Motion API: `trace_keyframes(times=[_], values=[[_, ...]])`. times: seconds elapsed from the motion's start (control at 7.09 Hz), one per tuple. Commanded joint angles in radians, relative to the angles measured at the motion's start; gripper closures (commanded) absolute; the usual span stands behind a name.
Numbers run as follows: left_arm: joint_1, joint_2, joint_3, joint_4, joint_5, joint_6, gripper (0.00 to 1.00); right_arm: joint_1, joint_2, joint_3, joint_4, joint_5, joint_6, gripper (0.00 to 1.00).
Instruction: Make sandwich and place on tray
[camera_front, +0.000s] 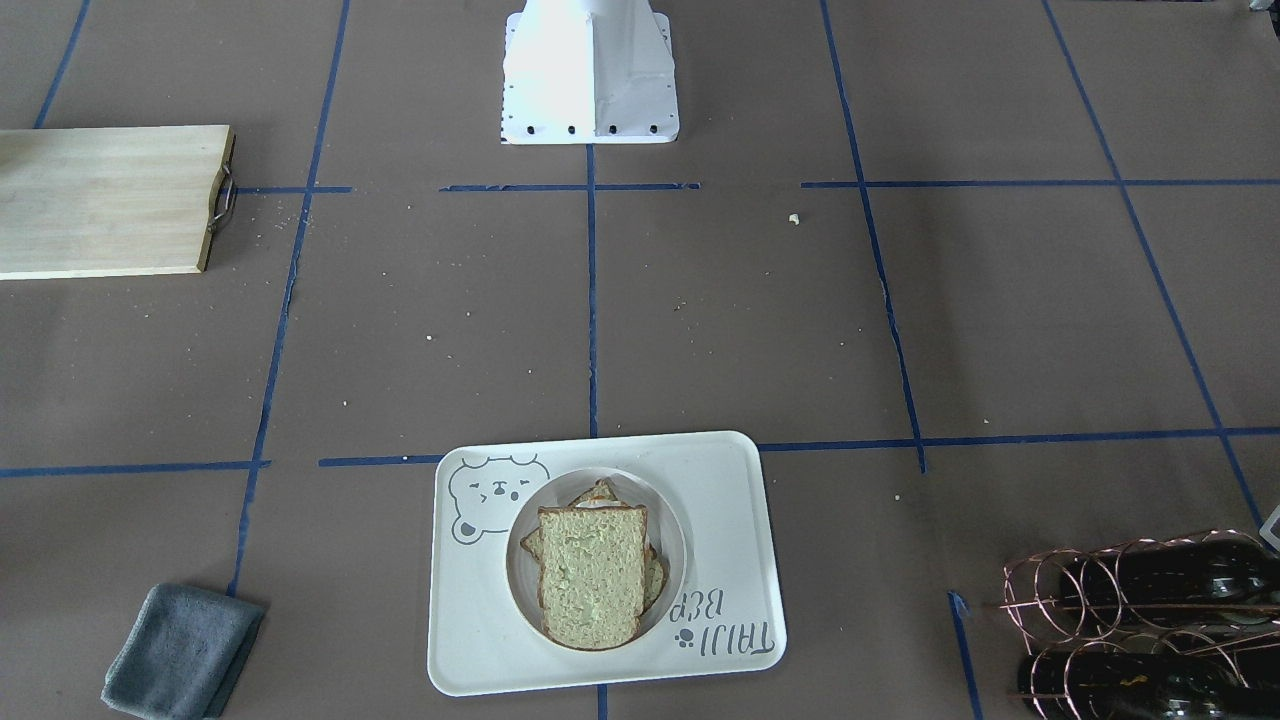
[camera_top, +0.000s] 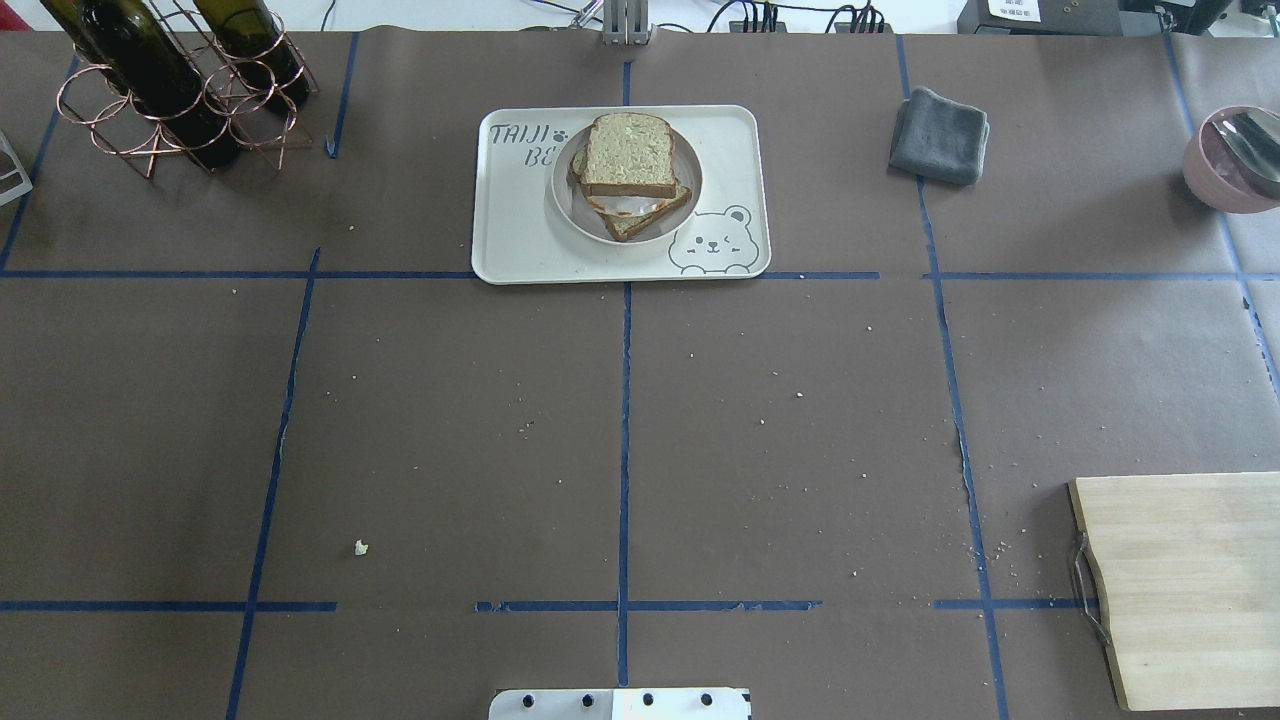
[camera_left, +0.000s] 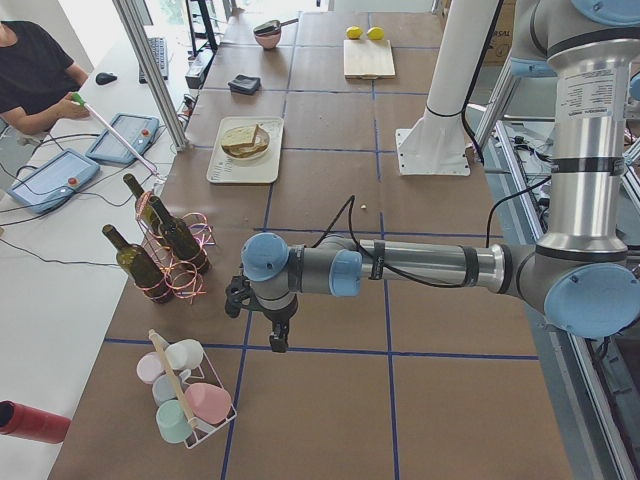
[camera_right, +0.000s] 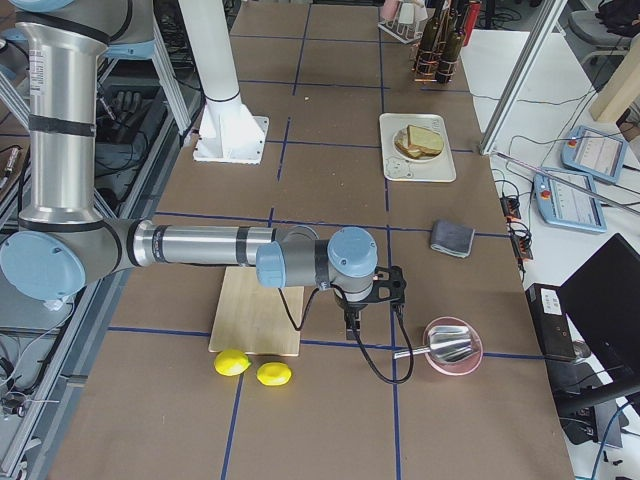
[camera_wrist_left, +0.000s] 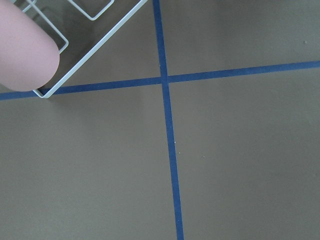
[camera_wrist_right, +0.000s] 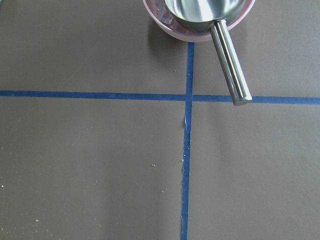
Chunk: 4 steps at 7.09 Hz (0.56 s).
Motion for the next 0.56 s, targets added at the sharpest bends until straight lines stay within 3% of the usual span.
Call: trace_keyframes(times=[0.0, 0.42], values=[[-0.006, 0.004, 0.001, 0.000, 0.001, 0.002, 0.00, 0.000, 0.003, 0.000, 0.000, 0.001, 0.003, 0.00], [-0.053, 0.006, -0.002, 0.003, 0.001, 0.002, 0.00, 0.000, 0.006, -0.002, 0.000, 0.001, 0.003, 0.00]])
